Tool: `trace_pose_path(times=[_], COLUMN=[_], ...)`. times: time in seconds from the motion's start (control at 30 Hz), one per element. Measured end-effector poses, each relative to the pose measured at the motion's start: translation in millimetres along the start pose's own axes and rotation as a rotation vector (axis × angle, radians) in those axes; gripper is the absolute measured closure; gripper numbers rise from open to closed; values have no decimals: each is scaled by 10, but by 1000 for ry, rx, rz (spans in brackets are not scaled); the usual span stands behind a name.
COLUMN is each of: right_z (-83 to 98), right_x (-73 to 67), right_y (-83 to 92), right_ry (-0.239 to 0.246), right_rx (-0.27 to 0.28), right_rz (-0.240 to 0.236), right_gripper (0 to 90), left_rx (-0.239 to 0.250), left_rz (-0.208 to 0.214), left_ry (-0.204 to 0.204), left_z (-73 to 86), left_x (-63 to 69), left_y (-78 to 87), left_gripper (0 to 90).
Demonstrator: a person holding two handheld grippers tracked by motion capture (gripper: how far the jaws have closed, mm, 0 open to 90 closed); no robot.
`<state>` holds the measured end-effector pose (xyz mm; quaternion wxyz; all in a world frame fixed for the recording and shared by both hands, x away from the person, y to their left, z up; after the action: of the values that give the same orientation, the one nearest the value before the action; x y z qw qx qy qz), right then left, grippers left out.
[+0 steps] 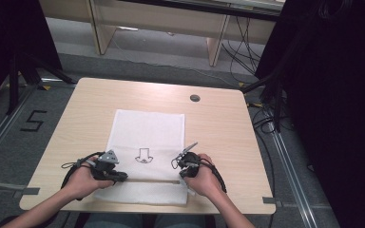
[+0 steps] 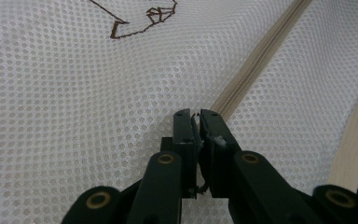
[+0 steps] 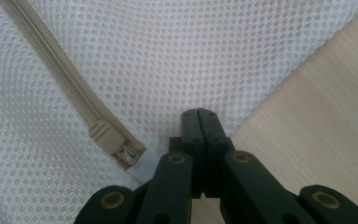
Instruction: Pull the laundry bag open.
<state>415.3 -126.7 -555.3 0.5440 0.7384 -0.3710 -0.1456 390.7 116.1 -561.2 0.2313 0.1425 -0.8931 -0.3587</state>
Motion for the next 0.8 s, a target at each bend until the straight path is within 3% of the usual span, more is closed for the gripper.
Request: trace_pose_path(times=[0.03, 0.07, 0.13, 0.17, 0.2, 0.23, 0.27, 0.3, 0.33, 0.37, 0.4, 0.47, 0.5, 0.57, 0.6, 0.63, 0.67, 0.7, 0.73, 0.77, 0.8], right_z=[0, 18, 58, 77, 86, 101, 101, 113, 134, 134, 142, 143, 145, 150, 151, 158, 158, 160, 153, 152, 161], right_x=[0, 6, 17, 26, 34, 46, 46, 59, 77, 77, 126, 156, 165, 163, 186, 190, 190, 194, 213, 260, 318], right_y=[0, 7, 27, 32, 34, 40, 40, 38, 46, 46, 40, 31, 31, 32, 32, 45, 45, 75, 129, 242, 280], right_ry=[0, -10, -14, -15, -17, -19, -19, -22, -56, -56, -70, -88, -91, -118, -157, -181, -181, -210, -233, -289, -276], right_rx=[0, -8, -29, -35, -37, -42, -42, -40, -45, -45, -34, -26, -24, -29, -6, -7, -7, 0, 26, 74, 117], right_rz=[0, 8, 27, 39, 44, 46, 46, 51, 48, 48, 49, 50, 47, 46, 37, 33, 33, 31, 17, -1, 15], right_gripper=[900, 900, 900, 900, 900, 900, 900, 900, 900, 900, 900, 900, 900, 900, 894, 879, 879, 856, 844, 833, 829], left_rx=[36, 2, 2, -49, -11, -41, -41, -2, -45, -45, -2, -20, 12, 29, 9, 34, 34, 44, 72, 93, 142], left_rz=[-5, -5, -10, -16, -16, -18, -18, -16, -21, -21, -27, -23, -26, -25, -29, -15, -15, -28, -34, -43, -39], left_ry=[36, 2, -4, -53, -24, -53, -53, -16, -51, -51, -29, -46, -25, -13, -14, -7, -7, -10, -15, -27, 9], left_z=[-36, -39, -74, -84, -120, -120, -120, -150, -144, -144, -178, -184, -211, -222, -199, -215, -215, -220, -245, -272, -306], left_x=[16, 4, 10, -15, 8, -8, -8, 15, -6, -6, 4, 2, 14, 22, -2, 13, 13, -9, -22, -52, -80], left_y=[-42, -31, -64, -68, -107, -100, -100, -147, -132, -132, -171, -171, -202, -213, -195, -200, -200, -176, -149, -104, -43], left_gripper=[846, 846, 846, 846, 846, 846, 846, 846, 846, 845, 845, 844, 844, 844, 841, 836, 833, 833, 831, 819, 813])
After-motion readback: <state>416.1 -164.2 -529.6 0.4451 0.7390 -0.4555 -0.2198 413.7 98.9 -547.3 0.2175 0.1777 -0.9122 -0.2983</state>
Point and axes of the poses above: each handheld gripper's, and its own axes: y roughly backward along the jaws, z roughly out of its underside, x roughly to its right, the point moved 8 cm from there along -y, roughly forward along the jaws, and after that the axes turned 12 degrees about z, right-handed, at the moved point
